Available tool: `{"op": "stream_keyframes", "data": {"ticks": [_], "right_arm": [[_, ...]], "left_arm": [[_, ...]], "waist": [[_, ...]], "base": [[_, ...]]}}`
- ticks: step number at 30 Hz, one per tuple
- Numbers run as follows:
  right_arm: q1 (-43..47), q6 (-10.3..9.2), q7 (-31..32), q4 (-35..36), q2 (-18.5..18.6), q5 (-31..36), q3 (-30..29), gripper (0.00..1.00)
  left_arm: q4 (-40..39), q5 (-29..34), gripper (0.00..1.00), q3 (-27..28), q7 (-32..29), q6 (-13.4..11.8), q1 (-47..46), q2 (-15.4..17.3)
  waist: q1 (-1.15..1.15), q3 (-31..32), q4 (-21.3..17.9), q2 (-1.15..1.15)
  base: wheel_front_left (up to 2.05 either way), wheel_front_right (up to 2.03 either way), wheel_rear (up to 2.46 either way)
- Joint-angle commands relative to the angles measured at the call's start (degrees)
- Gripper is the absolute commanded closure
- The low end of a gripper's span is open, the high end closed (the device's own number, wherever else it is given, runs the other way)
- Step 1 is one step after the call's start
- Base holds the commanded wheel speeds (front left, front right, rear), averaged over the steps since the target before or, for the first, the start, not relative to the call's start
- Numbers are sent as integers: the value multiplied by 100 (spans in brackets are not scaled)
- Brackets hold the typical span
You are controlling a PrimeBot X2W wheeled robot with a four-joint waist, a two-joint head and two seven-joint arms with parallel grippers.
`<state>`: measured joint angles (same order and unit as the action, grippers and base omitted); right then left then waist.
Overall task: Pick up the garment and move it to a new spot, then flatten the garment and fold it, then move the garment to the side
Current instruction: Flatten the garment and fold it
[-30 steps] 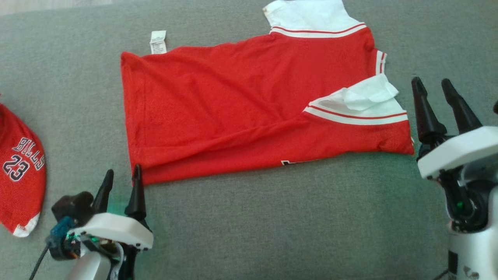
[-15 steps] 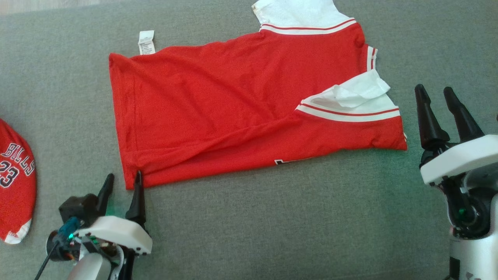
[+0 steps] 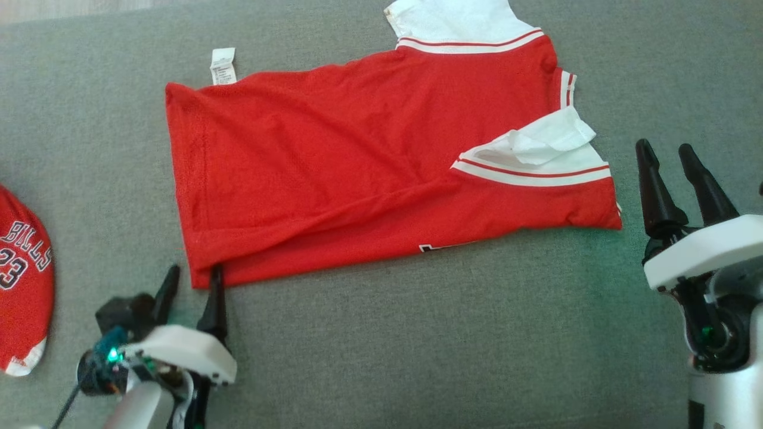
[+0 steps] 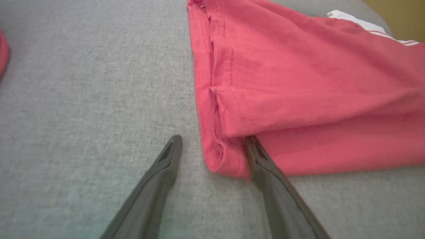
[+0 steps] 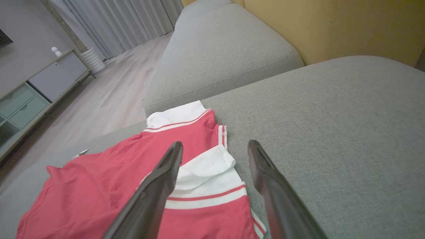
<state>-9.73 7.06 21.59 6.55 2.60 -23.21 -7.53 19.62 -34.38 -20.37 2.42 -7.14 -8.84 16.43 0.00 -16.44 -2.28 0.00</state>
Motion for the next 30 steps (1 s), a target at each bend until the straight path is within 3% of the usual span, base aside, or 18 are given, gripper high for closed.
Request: {"op": "stream_keyframes", "data": {"ticks": [1,2,3,5,13,21,24,25,26,27,28,30], "right_arm": [[-24,43,-34,190,28,-24,137,0],[-2,43,-20,169,28,-31,136,0],[34,43,-3,136,28,-42,127,0],[141,43,73,27,28,47,84,0],[230,43,-161,-669,28,485,-108,0],[-412,43,-593,-1912,28,728,278,0],[-626,43,-580,-2484,28,1122,395,0],[-657,43,-506,-2651,28,1272,420,14],[-687,43,-456,-2770,28,1335,434,83],[-687,43,-456,-2770,28,1335,434,83],[-703,43,-423,-2855,28,1351,451,100],[-677,43,-390,-2900,28,1386,450,100]], "left_arm": [[145,-100,0,149,-105,-24,-192,29],[246,-140,0,117,-167,27,-244,-11],[337,-172,41,77,-240,74,-281,-43],[486,-230,100,31,-368,100,-303,-94],[583,-337,100,26,-360,116,-86,-98],[501,-314,100,-28,-258,133,-101,-111],[492,-294,100,-83,-254,165,-139,-123],[491,-287,100,-104,-259,176,-152,-129],[488,-285,100,-114,-253,183,-160,-130],[488,-285,100,-114,-253,183,-160,-130],[483,-286,100,-117,-245,187,-163,-127],[463,-292,100,-107,-217,188,-153,-107]], "waist": [[0,-12,-22,0],[0,-13,-31,0],[0,-9,-38,0],[0,1,-50,0],[0,36,-55,0],[0,51,15,0],[0,64,61,0],[0,71,90,0],[0,78,108,0],[0,78,108,0],[0,88,126,0],[0,110,150,0]], "base": [[0,0,0],[0,0,0],[0,0,0],[0,0,0],[0,0,0],[0,0,0],[0,0,0],[0,0,0],[0,0,0],[0,0,0],[0,0,0],[0,0,0]]}}
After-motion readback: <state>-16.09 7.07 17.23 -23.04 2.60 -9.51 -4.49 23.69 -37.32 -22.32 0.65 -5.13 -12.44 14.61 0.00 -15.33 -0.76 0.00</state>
